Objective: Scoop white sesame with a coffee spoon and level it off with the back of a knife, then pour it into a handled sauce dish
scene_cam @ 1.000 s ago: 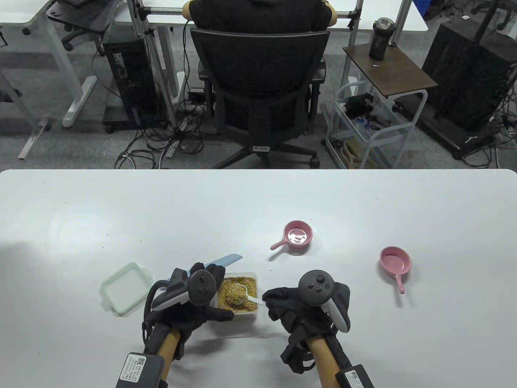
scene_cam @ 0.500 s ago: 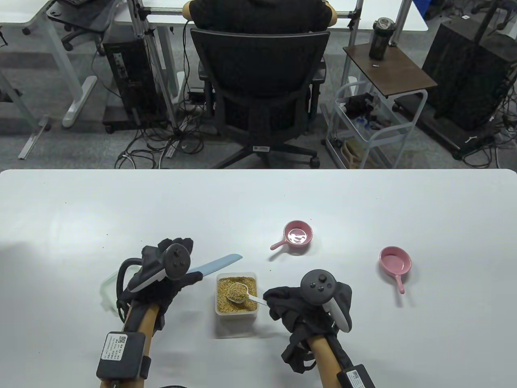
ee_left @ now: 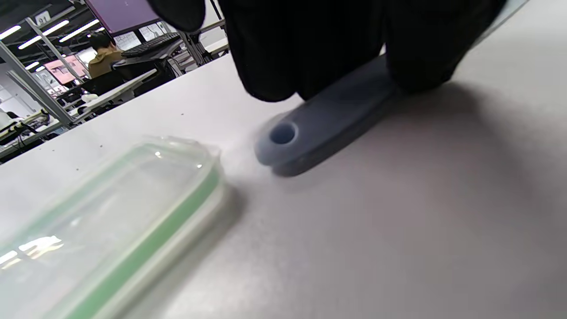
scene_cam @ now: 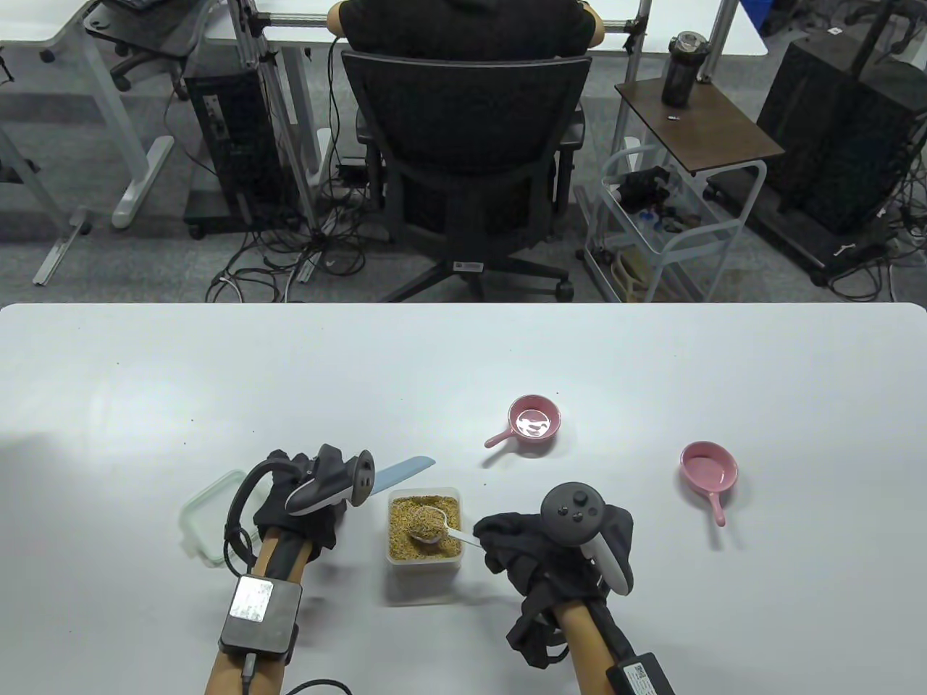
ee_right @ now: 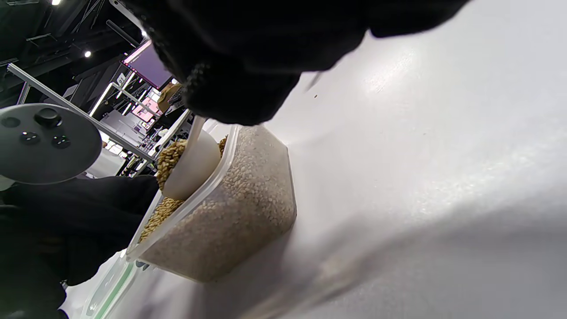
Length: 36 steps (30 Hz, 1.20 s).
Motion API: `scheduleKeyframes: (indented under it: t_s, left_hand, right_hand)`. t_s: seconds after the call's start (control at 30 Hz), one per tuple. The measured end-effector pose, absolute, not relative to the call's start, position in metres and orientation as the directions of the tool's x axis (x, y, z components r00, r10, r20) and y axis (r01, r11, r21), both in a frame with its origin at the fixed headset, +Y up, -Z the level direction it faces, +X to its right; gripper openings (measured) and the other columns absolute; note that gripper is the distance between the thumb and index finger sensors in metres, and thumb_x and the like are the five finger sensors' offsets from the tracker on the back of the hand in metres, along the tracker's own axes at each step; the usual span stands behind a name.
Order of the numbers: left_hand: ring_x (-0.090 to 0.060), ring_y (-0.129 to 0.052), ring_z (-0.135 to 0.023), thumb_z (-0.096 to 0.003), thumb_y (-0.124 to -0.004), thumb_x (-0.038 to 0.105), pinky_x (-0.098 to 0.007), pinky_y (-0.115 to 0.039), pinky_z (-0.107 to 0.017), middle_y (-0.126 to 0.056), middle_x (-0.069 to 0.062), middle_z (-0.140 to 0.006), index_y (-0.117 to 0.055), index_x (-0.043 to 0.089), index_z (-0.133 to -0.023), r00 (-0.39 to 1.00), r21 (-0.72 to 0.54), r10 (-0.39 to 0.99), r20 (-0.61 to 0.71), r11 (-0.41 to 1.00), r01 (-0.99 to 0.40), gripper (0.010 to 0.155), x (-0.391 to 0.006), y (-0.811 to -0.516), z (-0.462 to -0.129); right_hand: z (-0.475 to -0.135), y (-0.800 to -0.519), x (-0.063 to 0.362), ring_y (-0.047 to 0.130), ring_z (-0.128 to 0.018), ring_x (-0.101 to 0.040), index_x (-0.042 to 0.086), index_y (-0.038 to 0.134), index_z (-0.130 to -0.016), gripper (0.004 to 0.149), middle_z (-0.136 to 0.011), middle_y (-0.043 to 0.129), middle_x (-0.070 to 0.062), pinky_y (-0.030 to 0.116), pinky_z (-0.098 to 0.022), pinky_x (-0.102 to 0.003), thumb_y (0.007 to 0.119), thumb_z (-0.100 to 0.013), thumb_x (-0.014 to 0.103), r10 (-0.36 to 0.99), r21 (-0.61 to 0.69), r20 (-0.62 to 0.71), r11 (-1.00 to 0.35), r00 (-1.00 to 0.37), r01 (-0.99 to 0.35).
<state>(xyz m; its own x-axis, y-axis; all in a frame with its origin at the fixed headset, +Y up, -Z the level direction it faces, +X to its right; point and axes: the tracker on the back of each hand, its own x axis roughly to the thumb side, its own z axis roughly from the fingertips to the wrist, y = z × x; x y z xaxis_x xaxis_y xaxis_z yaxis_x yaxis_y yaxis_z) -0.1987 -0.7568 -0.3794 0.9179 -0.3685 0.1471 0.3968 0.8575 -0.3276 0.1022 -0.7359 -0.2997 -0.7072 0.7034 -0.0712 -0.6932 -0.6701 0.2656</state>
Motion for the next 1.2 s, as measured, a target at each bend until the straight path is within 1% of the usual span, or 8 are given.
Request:
scheduleKeyframes:
  t_s: [0.27,0.4,0.5,0.63,0.83,0.93,1.13,1.2]
  left_hand:
    - [-0.023,-0.085,-0.096,-0.0523,-0.074,0.061,-0.065,-0.037,-0.083,-0.081,0.010,-0.101,-0.068,0.034,-0.102,0.927,-0.382,-0.350,0.135,0.845,0.375,0.057,-0.204,-0.760,-0.380]
    - [-0.021,-0.087,-0.093,-0.0524,-0.076,0.059,-0.066,-0.035,-0.083,-0.084,0.011,-0.097,-0.072,0.037,-0.096,0.937,-0.352,-0.313,0.154,0.869,0.348,0.049,-0.204,-0.759,-0.375]
    - [-0.020,-0.090,-0.089,-0.0530,-0.074,0.059,-0.066,-0.036,-0.082,-0.087,0.012,-0.094,-0.074,0.037,-0.095,0.929,-0.322,-0.334,0.156,0.873,0.368,0.047,-0.203,-0.760,-0.370]
    - [-0.019,-0.092,-0.084,-0.0536,-0.075,0.058,-0.066,-0.039,-0.082,-0.089,0.011,-0.090,-0.076,0.038,-0.094,0.947,-0.258,-0.295,0.127,0.912,0.318,0.045,-0.207,-0.751,-0.360]
    - [-0.018,-0.096,-0.077,-0.0548,-0.077,0.057,-0.062,-0.048,-0.082,-0.094,0.010,-0.083,-0.080,0.040,-0.093,0.989,-0.115,-0.122,0.079,0.985,0.131,0.042,-0.212,-0.720,-0.337]
    - [-0.019,-0.096,-0.076,-0.0549,-0.078,0.057,-0.063,-0.049,-0.081,-0.094,0.010,-0.082,-0.081,0.040,-0.094,0.996,-0.043,0.008,0.094,0.999,-0.004,0.043,-0.210,-0.707,-0.322]
    - [-0.020,-0.095,-0.075,-0.0543,-0.080,0.057,-0.063,-0.050,-0.081,-0.094,0.009,-0.079,-0.084,0.038,-0.093,0.960,0.019,0.194,0.203,0.979,-0.202,0.043,-0.199,-0.709,-0.294]
    - [-0.020,-0.095,-0.075,-0.0544,-0.080,0.056,-0.063,-0.050,-0.081,-0.094,0.008,-0.079,-0.084,0.037,-0.093,0.948,0.015,0.219,0.230,0.973,-0.229,0.043,-0.195,-0.713,-0.289]
  right_hand:
    - [-0.300,-0.736,0.102,0.095,-0.016,-0.012,0.019,0.096,-0.084,0.034,-0.050,0.106,-0.005,0.083,-0.017,-0.035,0.085,-0.053,0.029,0.701,0.264,-0.068,-0.673,-0.710,-0.691]
    - [-0.300,-0.736,0.103,0.095,-0.016,-0.012,0.019,0.096,-0.084,0.034,-0.050,0.106,-0.005,0.083,-0.017,-0.035,0.085,-0.053,0.029,0.701,0.267,-0.070,-0.673,-0.710,-0.690]
    - [-0.299,-0.736,0.103,0.095,-0.016,-0.012,0.019,0.096,-0.084,0.034,-0.050,0.106,-0.005,0.083,-0.017,-0.035,0.085,-0.053,0.029,0.703,0.265,-0.071,-0.671,-0.708,-0.693]
    - [-0.299,-0.736,0.104,0.095,-0.016,-0.012,0.019,0.096,-0.084,0.034,-0.050,0.106,-0.005,0.083,-0.017,-0.035,0.085,-0.053,0.029,0.705,0.258,-0.073,-0.669,-0.705,-0.697]
    - [-0.300,-0.735,0.106,0.095,-0.016,-0.012,0.019,0.096,-0.085,0.034,-0.051,0.106,-0.005,0.083,-0.017,-0.035,0.085,-0.054,0.029,0.708,0.249,-0.073,-0.669,-0.702,-0.701]
    - [-0.299,-0.735,0.106,0.095,-0.016,-0.012,0.019,0.096,-0.085,0.035,-0.050,0.106,-0.005,0.083,-0.017,-0.035,0.085,-0.054,0.029,0.710,0.245,-0.074,-0.668,-0.700,-0.703]
    - [-0.299,-0.735,0.107,0.095,-0.016,-0.012,0.019,0.096,-0.085,0.035,-0.050,0.106,-0.005,0.083,-0.017,-0.035,0.084,-0.054,0.029,0.708,0.244,-0.069,-0.671,-0.703,-0.700]
    - [-0.299,-0.735,0.106,0.095,-0.016,-0.012,0.019,0.095,-0.085,0.035,-0.050,0.106,-0.005,0.083,-0.017,-0.035,0.084,-0.054,0.029,0.705,0.245,-0.068,-0.674,-0.706,-0.697]
